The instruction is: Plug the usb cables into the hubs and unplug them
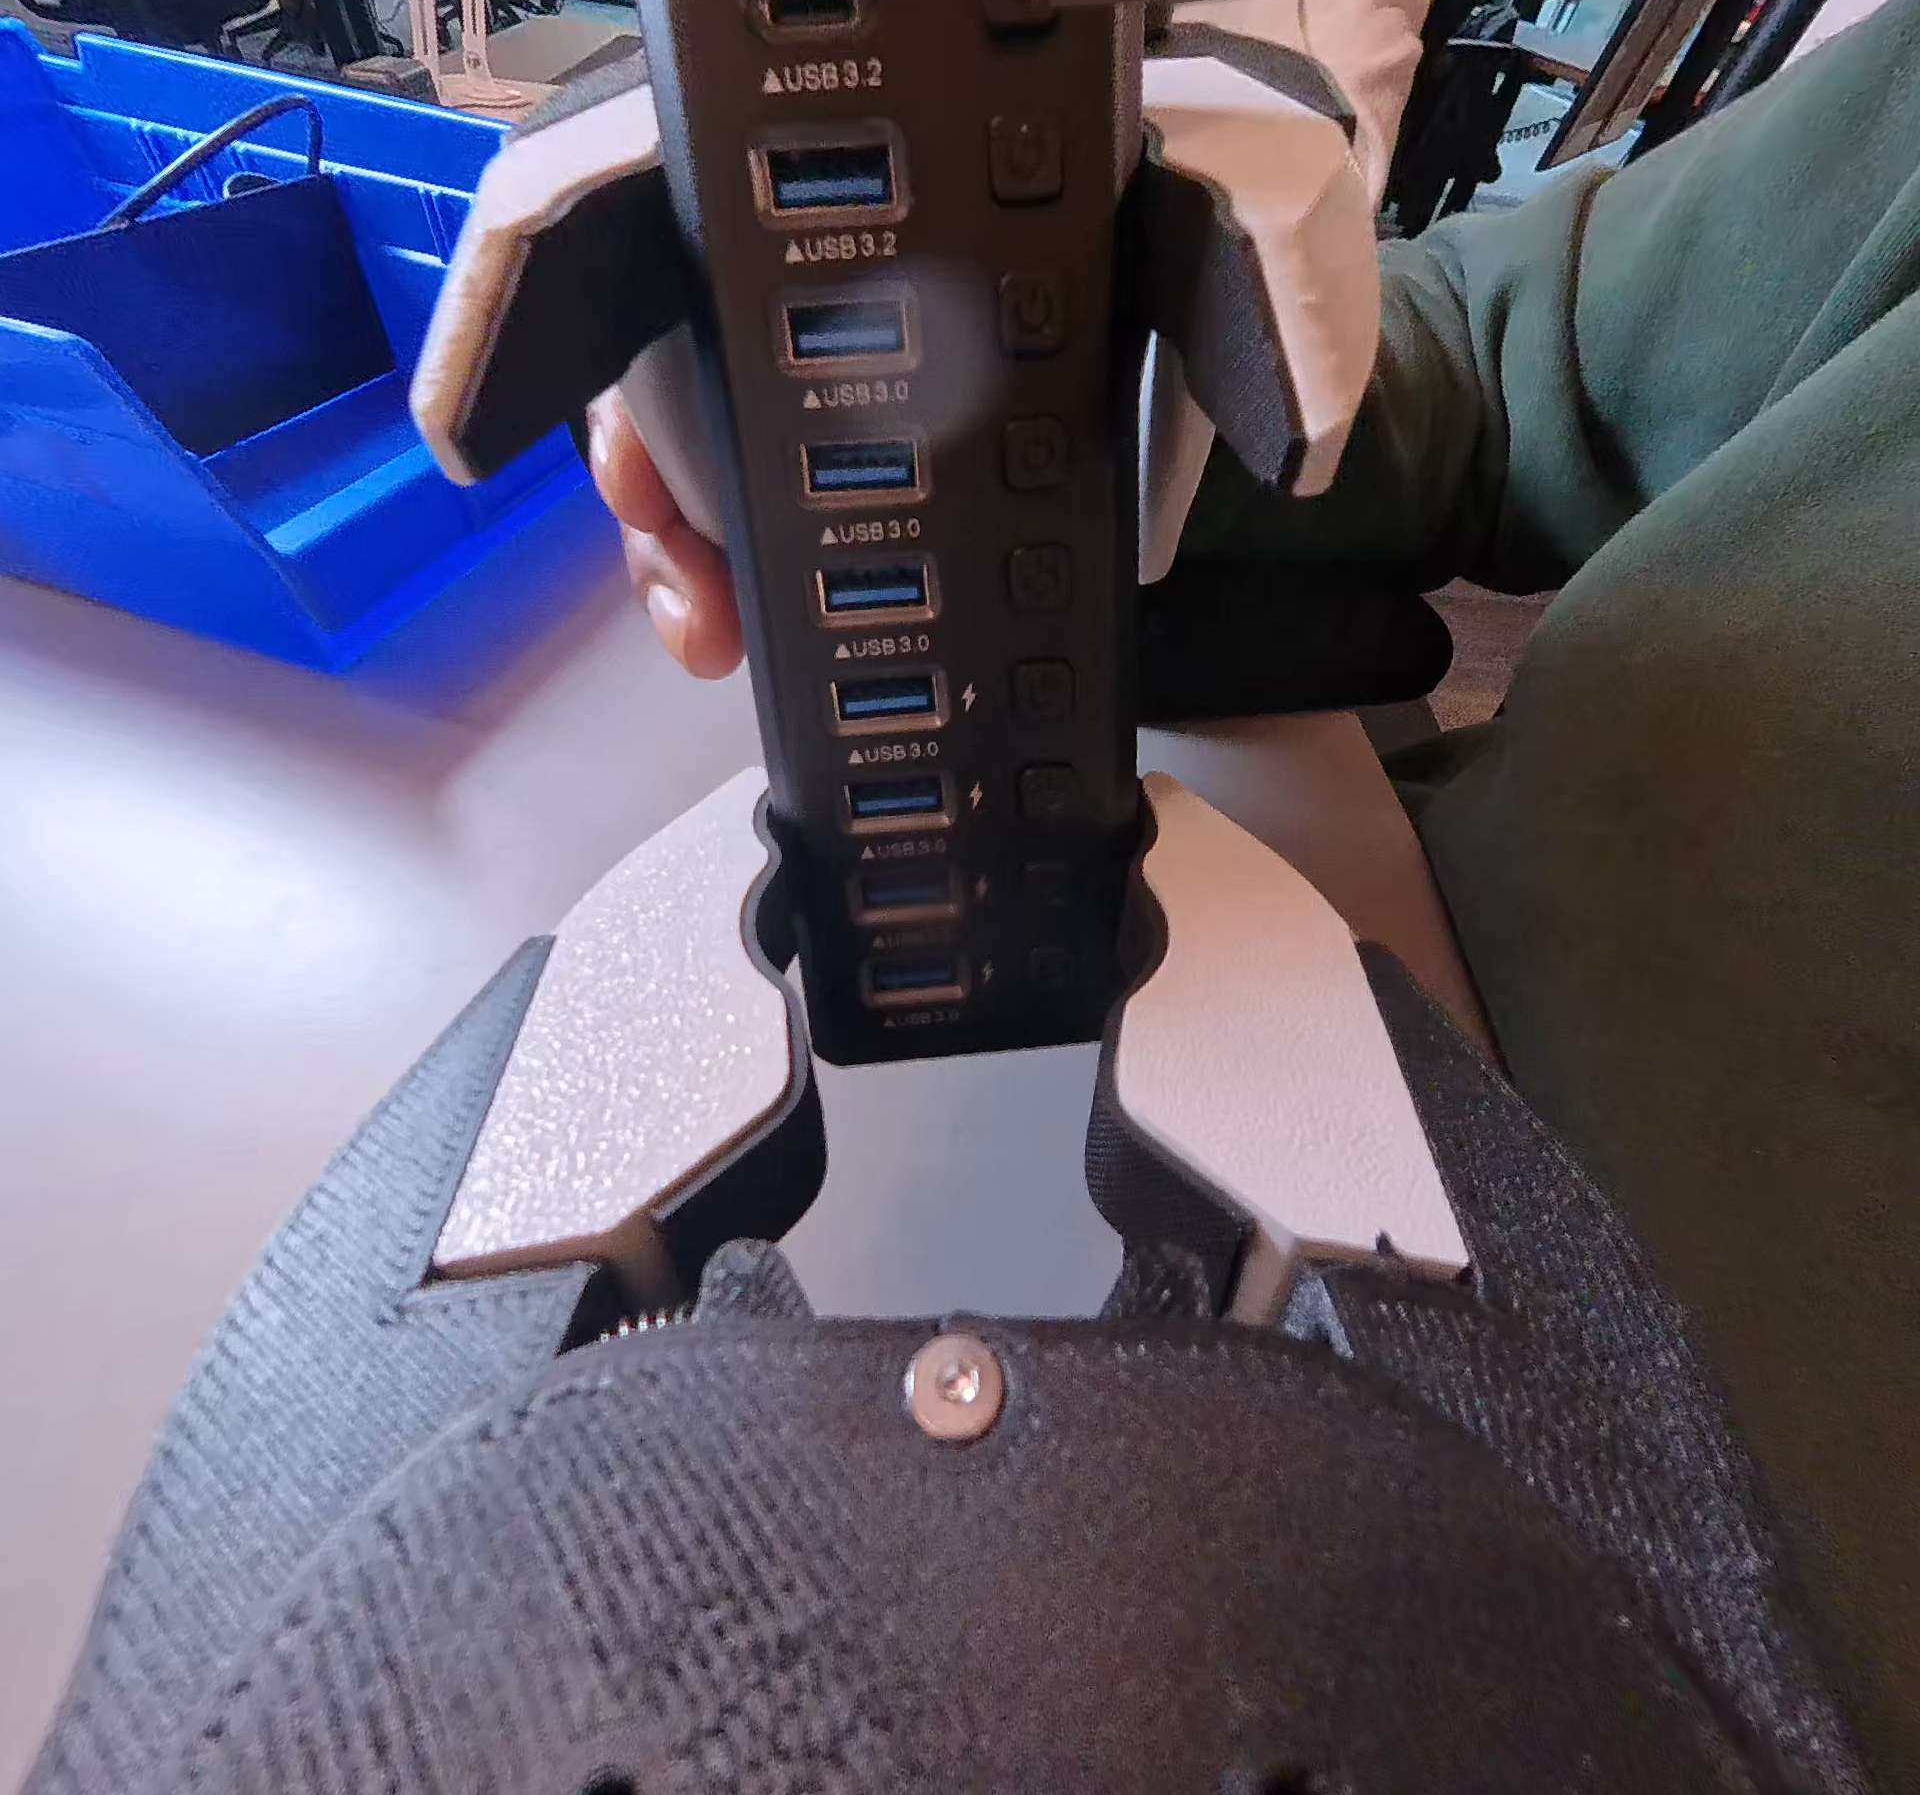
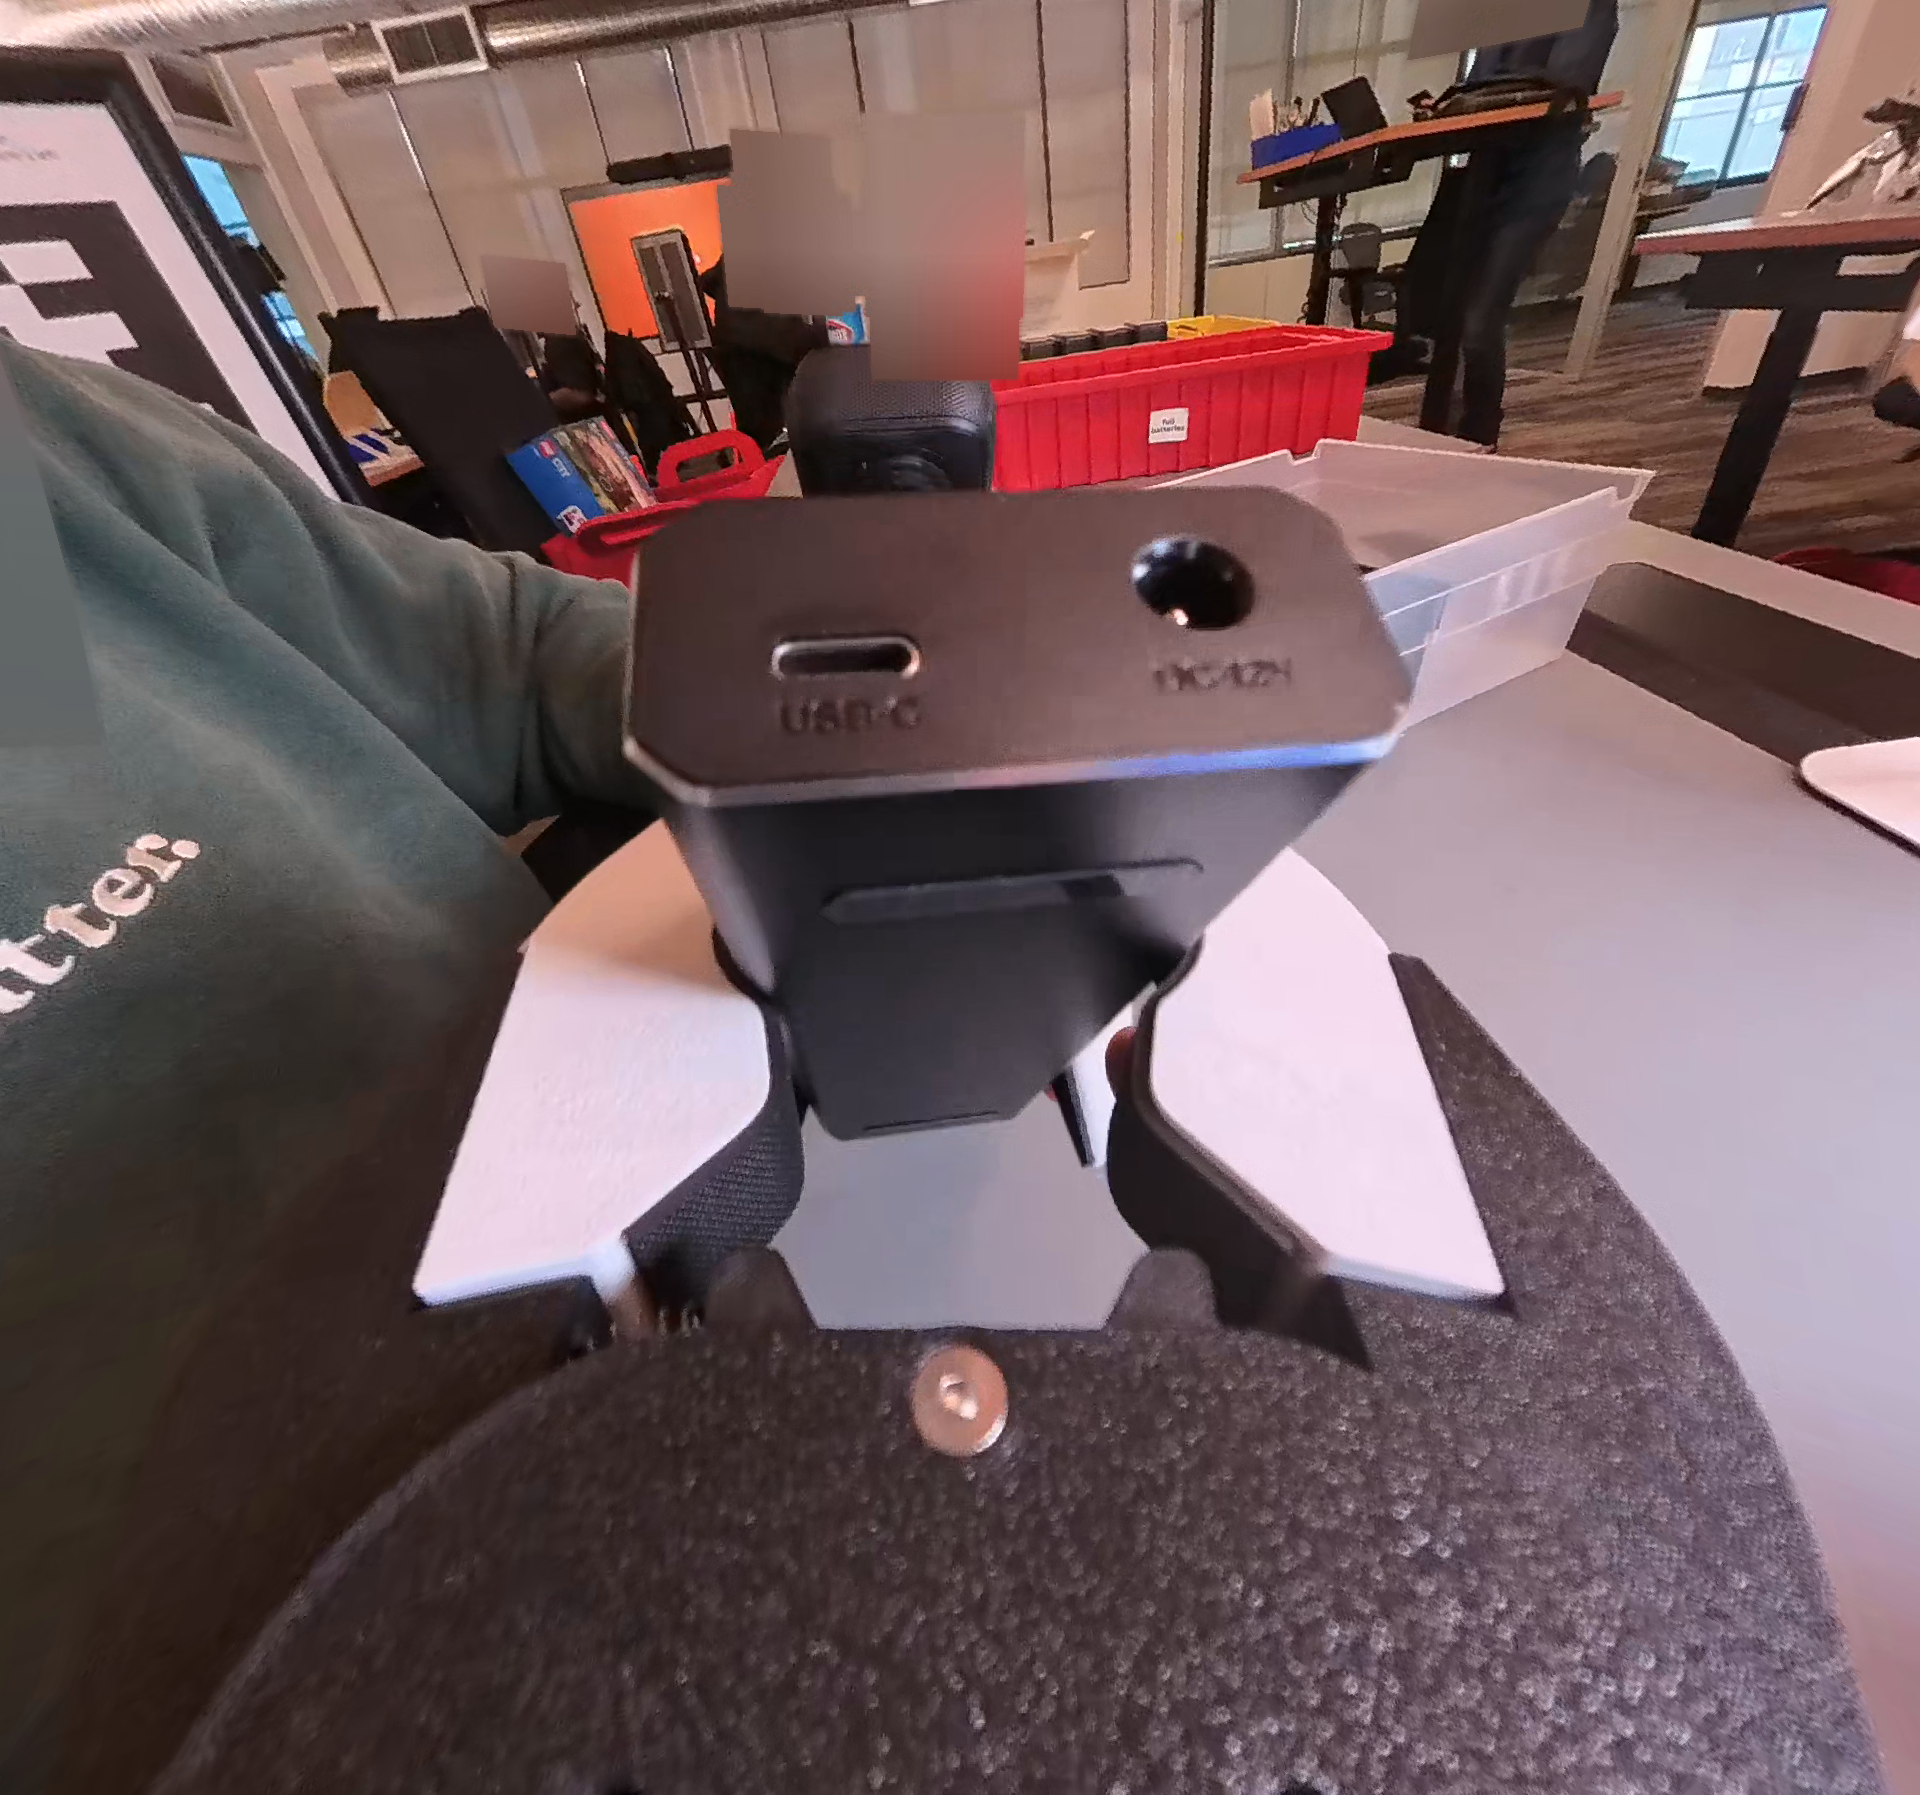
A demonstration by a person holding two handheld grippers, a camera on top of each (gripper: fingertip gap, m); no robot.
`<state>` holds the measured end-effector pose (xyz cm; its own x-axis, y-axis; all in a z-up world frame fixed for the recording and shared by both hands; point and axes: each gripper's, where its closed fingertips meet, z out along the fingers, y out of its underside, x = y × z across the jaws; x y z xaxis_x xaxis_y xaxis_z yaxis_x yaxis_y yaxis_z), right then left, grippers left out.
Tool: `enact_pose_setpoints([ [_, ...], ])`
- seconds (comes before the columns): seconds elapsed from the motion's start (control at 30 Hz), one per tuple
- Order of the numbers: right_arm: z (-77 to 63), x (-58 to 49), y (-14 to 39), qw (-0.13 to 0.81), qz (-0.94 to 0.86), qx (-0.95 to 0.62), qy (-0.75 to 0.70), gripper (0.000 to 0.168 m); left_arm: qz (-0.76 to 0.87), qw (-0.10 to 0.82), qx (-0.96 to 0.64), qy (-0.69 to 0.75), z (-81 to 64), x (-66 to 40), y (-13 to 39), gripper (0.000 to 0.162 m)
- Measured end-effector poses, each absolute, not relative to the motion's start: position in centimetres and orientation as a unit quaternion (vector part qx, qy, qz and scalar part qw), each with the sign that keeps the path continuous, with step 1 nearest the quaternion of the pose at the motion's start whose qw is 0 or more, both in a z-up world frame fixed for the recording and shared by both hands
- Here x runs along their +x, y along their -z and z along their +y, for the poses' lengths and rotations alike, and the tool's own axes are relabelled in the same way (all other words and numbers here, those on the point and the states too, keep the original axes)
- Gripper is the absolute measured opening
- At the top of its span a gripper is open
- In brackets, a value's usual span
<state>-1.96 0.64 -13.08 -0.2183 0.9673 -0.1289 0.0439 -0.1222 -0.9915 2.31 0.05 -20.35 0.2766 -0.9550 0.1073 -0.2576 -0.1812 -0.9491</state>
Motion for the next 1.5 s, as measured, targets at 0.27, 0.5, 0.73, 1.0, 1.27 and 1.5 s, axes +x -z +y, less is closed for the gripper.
enact_pose_setpoints([
  [0.27,0.6,-1.7,12.6,0.415,-0.529,-0.469,-0.573,0.072,0.478,0.449,-0.657,0.373,-0.2,1.0,19.4,0.06],
  [0.5,3.4,1.0,12.7,0.437,-0.508,-0.497,-0.551,0.072,0.405,0.552,-0.715,0.141,5.1,-15.5,11.4,0.035],
  [0.73,4.0,1.6,13.0,0.431,-0.496,-0.503,-0.562,0.072,0.438,0.238,-0.867,0.014,7.1,-28.3,23.8,0.024],
  [1.0,4.5,2.5,13.5,0.438,-0.486,-0.512,-0.556,0.072,0.508,0.134,-0.85,-0.021,8.5,-29.7,28.2,0.008],
  [1.27,5.5,3.5,12.4,0.459,-0.464,-0.507,-0.563,0.072,0.493,0.346,-0.795,-0.064,7.9,-28.7,17.4,0.008],
  [1.5,3.5,3.7,11.4,0.446,-0.483,-0.445,-0.608,0.072,0.536,0.448,-0.715,-0.018,2.5,-18.5,6.3,0.008],
])
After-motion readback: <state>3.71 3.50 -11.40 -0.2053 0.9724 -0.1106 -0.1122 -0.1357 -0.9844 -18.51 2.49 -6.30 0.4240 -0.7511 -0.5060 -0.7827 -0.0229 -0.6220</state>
